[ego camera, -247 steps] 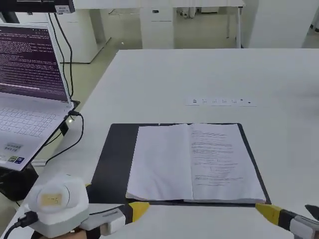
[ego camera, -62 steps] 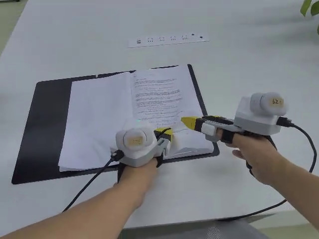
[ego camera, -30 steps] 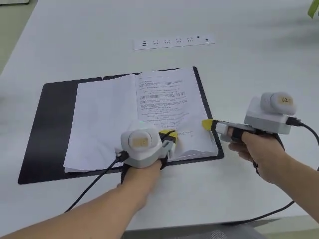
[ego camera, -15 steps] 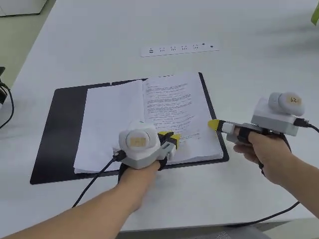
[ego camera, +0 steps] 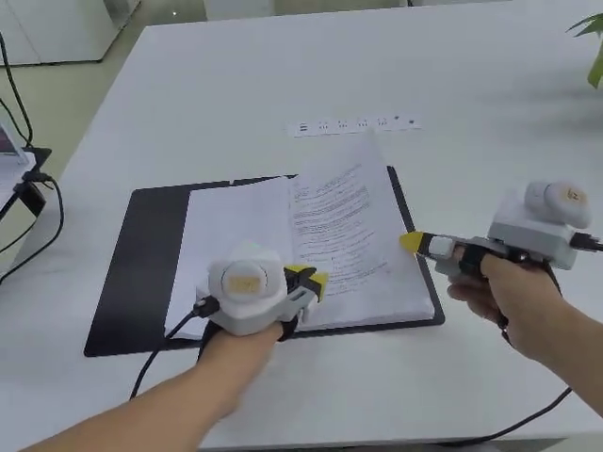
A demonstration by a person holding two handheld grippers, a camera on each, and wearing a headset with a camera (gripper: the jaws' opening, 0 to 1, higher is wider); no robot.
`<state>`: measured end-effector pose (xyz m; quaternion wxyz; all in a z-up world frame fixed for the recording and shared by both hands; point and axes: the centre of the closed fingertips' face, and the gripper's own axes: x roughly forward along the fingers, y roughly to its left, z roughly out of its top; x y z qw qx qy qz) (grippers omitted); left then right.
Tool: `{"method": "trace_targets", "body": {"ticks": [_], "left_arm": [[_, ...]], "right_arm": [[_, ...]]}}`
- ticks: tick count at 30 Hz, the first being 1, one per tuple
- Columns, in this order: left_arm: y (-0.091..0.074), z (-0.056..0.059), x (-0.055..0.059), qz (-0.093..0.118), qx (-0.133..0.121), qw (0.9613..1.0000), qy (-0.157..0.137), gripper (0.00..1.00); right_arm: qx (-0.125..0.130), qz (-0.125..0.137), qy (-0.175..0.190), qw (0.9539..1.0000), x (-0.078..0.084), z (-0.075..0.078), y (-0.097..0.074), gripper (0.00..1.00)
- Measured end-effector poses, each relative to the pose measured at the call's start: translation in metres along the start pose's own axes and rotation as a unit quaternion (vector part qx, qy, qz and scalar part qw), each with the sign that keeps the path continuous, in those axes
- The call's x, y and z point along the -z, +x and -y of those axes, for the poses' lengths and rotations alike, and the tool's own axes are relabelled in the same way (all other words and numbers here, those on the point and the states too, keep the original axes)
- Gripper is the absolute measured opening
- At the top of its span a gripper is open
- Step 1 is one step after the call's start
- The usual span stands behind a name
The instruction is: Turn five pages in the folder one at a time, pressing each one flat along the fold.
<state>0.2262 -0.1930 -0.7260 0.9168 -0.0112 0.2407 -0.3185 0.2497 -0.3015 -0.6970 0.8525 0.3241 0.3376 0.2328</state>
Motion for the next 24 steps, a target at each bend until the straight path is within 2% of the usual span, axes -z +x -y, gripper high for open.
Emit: {"method": "trace_targets", "body": {"ticks": [3, 5, 11, 15, 18, 24], "left_arm": [[-0.013, -0.005, -0.002, 0.003, -0.001, 1.0, 0.009, 0.09], [-0.022, -0.009, -0.002, 0.003, -0.001, 0.9999, 0.015, 0.09], [-0.048, -0.023, -0.006, 0.011, -0.008, 0.9997, 0.022, 0.09], [-0.071, -0.038, -0.006, 0.018, -0.017, 0.9995, 0.017, 0.09], [-0.088, -0.049, -0.004, 0.018, -0.025, 0.9994, 0.018, 0.09], [-0.117, -0.076, 0.008, 0.013, -0.052, 0.9985, 0.012, 0.11]], "right_arm": [[-0.013, 0.005, 0.016, 0.9998, -0.002, -0.017, -0.002, 0.0], [-0.016, 0.009, 0.01, 0.9998, -0.003, -0.029, -0.002, 0.0], [-0.021, 0.016, 0.035, 0.999, -0.003, -0.05, 0.003, 0.0], [-0.035, 0.026, 0.053, 0.9976, -0.002, -0.074, 0.005, 0.0], [-0.041, 0.031, 0.059, 0.9969, -0.005, -0.081, 0.012, 0.0], [-0.053, 0.027, 0.063, 0.9962, -0.004, -0.103, 0.029, 0.0]]}}
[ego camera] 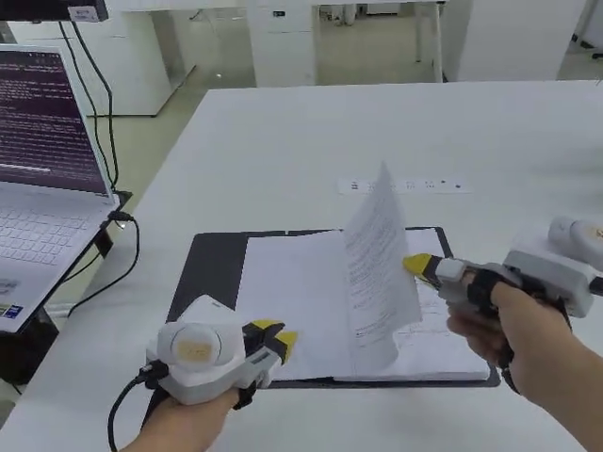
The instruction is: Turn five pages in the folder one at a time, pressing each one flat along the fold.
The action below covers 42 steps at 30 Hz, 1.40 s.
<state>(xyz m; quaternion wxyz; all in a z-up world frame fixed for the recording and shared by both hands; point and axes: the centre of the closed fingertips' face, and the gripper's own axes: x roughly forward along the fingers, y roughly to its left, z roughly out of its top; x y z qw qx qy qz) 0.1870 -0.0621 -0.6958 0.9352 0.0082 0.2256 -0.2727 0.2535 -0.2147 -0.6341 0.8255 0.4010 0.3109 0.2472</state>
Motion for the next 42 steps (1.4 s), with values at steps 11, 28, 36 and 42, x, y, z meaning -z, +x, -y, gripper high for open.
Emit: {"method": "trace_targets", "body": {"ticks": [11, 28, 36, 42], "left_arm": [[-0.041, -0.034, 0.003, 0.023, -0.033, 0.9987, -0.031, 0.14], [-0.083, -0.053, 0.015, 0.039, -0.058, 0.9958, -0.059, 0.13], [-0.092, -0.07, 0.031, 0.034, -0.071, 0.9943, -0.072, 0.13], [-0.097, -0.08, 0.037, 0.034, -0.079, 0.993, -0.082, 0.13]], "right_arm": [[-0.016, -0.028, -0.019, 0.9993, 0.028, -0.036, 0.037, 0.0], [0.014, -0.065, -0.037, 0.9971, 0.082, -0.07, 0.093, 0.0], [0.035, -0.092, -0.053, 0.9937, 0.106, -0.067, 0.115, 0.0], [0.049, -0.116, -0.064, 0.99, 0.125, -0.06, 0.135, 0.0]]}}
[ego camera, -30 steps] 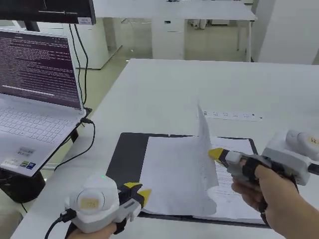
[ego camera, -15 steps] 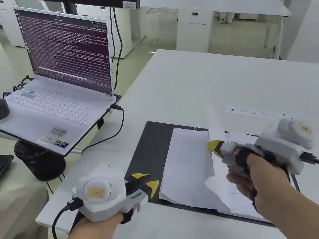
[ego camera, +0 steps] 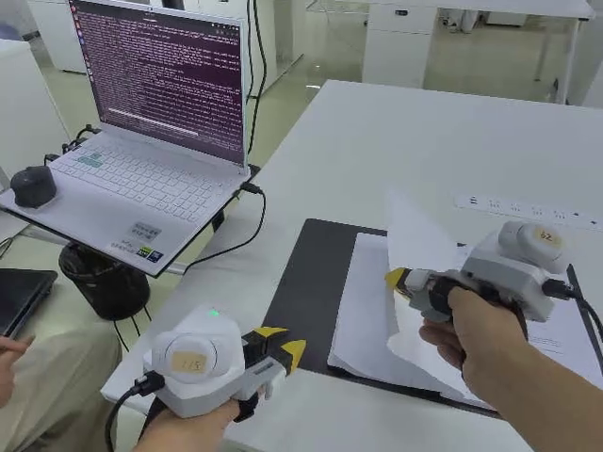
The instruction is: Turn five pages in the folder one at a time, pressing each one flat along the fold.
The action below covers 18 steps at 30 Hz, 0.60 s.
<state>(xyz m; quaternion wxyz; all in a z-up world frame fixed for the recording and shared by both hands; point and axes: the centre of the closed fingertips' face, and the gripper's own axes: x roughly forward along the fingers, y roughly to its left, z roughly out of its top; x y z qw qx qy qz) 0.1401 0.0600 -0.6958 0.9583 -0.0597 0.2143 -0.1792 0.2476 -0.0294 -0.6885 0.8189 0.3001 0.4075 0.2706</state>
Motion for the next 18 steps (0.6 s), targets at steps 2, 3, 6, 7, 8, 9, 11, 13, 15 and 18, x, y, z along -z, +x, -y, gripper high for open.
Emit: {"method": "trace_targets", "body": {"ticks": [2, 3, 6, 7, 8, 9, 11, 13, 15, 18], "left_arm": [[-0.001, -0.003, 0.0, 0.002, -0.002, 1.0, -0.002, 0.13], [-0.001, -0.006, 0.001, 0.002, -0.003, 1.0, -0.004, 0.12], [-0.002, -0.007, 0.001, 0.002, -0.005, 1.0, -0.006, 0.13], [-0.003, -0.007, 0.001, 0.002, -0.005, 1.0, -0.008, 0.12], [-0.004, -0.006, 0.001, 0.003, -0.006, 0.9999, -0.009, 0.12], [-0.004, -0.007, 0.002, 0.002, -0.006, 0.9999, -0.009, 0.12], [-0.005, -0.007, 0.003, 0.001, -0.006, 0.9999, -0.011, 0.12], [-0.007, -0.008, 0.004, 0.0, -0.007, 0.9999, -0.012, 0.12], [-0.008, -0.008, 0.005, -0.001, -0.008, 0.9999, -0.014, 0.12], [-0.009, -0.008, 0.006, -0.003, -0.007, 0.9998, -0.018, 0.12]], "right_arm": [[0.007, -0.009, -0.005, 0.9999, 0.006, 0.002, 0.008, 0.0], [0.008, -0.013, -0.005, 0.9999, 0.009, 0.003, 0.011, 0.0], [0.016, -0.024, 0.0, 0.9996, 0.018, 0.006, 0.022, 0.0], [0.019, -0.027, 0.002, 0.9995, 0.02, 0.007, 0.024, 0.0], [0.023, -0.032, 0.001, 0.9992, 0.022, 0.01, 0.029, 0.0], [0.027, -0.035, -0.001, 0.999, 0.024, 0.011, 0.031, 0.0], [0.033, -0.041, -0.001, 0.9986, 0.028, 0.014, 0.036, 0.0], [0.04, -0.049, -0.001, 0.998, 0.034, 0.018, 0.041, 0.0], [0.046, -0.052, 0.004, 0.9976, 0.038, 0.022, 0.045, 0.0], [0.054, -0.057, 0.009, 0.9969, 0.044, 0.029, 0.051, 0.0]]}}
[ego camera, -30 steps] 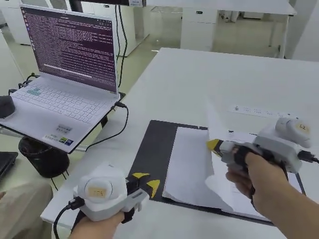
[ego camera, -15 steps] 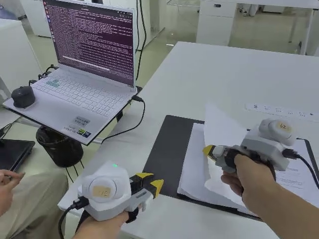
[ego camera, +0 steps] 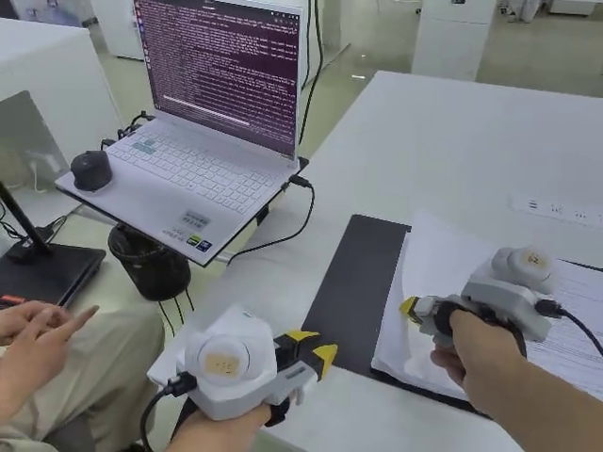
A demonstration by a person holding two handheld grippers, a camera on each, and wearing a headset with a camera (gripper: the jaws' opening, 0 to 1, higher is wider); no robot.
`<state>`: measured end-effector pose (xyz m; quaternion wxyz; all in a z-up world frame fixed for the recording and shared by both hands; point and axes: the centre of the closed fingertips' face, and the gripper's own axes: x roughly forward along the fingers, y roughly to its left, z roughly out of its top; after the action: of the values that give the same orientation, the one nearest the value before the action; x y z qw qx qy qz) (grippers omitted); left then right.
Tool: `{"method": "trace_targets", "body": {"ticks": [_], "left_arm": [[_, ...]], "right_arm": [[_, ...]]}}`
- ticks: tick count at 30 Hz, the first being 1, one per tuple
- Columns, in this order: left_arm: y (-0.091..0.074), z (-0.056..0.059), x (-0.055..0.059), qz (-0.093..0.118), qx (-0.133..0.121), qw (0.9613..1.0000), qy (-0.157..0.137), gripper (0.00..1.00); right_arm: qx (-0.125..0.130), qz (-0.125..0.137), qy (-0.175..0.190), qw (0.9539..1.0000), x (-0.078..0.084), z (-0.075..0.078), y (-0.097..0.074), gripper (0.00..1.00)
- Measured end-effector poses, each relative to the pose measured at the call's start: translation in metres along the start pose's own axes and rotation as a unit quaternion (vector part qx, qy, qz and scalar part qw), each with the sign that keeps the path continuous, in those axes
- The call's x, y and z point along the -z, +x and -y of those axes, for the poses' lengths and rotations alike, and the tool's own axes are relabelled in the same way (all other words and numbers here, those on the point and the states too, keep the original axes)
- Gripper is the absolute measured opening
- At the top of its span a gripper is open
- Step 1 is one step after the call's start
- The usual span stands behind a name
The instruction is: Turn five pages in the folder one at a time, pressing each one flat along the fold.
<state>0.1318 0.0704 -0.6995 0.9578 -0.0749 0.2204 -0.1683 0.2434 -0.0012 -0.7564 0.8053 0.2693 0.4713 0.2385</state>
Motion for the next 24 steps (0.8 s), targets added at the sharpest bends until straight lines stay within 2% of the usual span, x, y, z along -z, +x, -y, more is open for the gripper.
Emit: {"method": "trace_targets", "body": {"ticks": [8, 11, 13, 15, 16, 17, 18, 20, 22, 24], "left_arm": [[0.003, 0.006, 0.001, -0.006, 0.014, 0.9998, 0.011, 0.11], [0.004, 0.007, 0.001, -0.007, 0.014, 0.9998, 0.01, 0.11], [0.006, 0.008, 0.001, -0.009, 0.014, 0.9998, 0.011, 0.11], [0.008, 0.011, 0.001, -0.011, 0.018, 0.9997, 0.015, 0.11], [0.01, 0.012, 0.001, -0.013, 0.019, 0.9996, 0.016, 0.12], [0.012, 0.014, 0.001, -0.014, 0.022, 0.9995, 0.019, 0.12], [0.014, 0.016, 0.001, -0.016, 0.024, 0.9994, 0.021, 0.12], [0.02, 0.021, -0.001, -0.019, 0.031, 0.999, 0.027, 0.11], [0.025, 0.026, -0.002, -0.022, 0.038, 0.9985, 0.033, 0.11], [0.033, 0.033, -0.003, -0.026, 0.048, 0.9977, 0.04, 0.11]], "right_arm": [[0.0, -0.002, 0.042, 0.9991, 0.007, 0.014, 0.023, 0.0], [0.001, 0.002, 0.067, 0.9977, 0.008, 0.019, 0.027, 0.0], [0.0, 0.005, 0.071, 0.9975, 0.01, 0.021, 0.029, 0.0], [-0.01, 0.012, 0.077, 0.9969, 0.01, 0.02, 0.028, 0.01], [-0.028, 0.021, 0.087, 0.9956, 0.008, 0.015, 0.028, 0.03], [-0.05, 0.018, 0.109, 0.9926, 0.008, 0.009, 0.026, 0.06], [-0.058, 0.011, 0.119, 0.9912, 0.011, 0.007, 0.025, 0.08], [-0.067, 0.012, 0.113, 0.9912, 0.01, 0.004, 0.023, 0.1], [-0.073, 0.018, 0.111, 0.991, 0.007, 0.003, 0.018, 0.09], [-0.087, 0.016, 0.122, 0.9885, 0.003, 0.001, 0.012, 0.1]]}}
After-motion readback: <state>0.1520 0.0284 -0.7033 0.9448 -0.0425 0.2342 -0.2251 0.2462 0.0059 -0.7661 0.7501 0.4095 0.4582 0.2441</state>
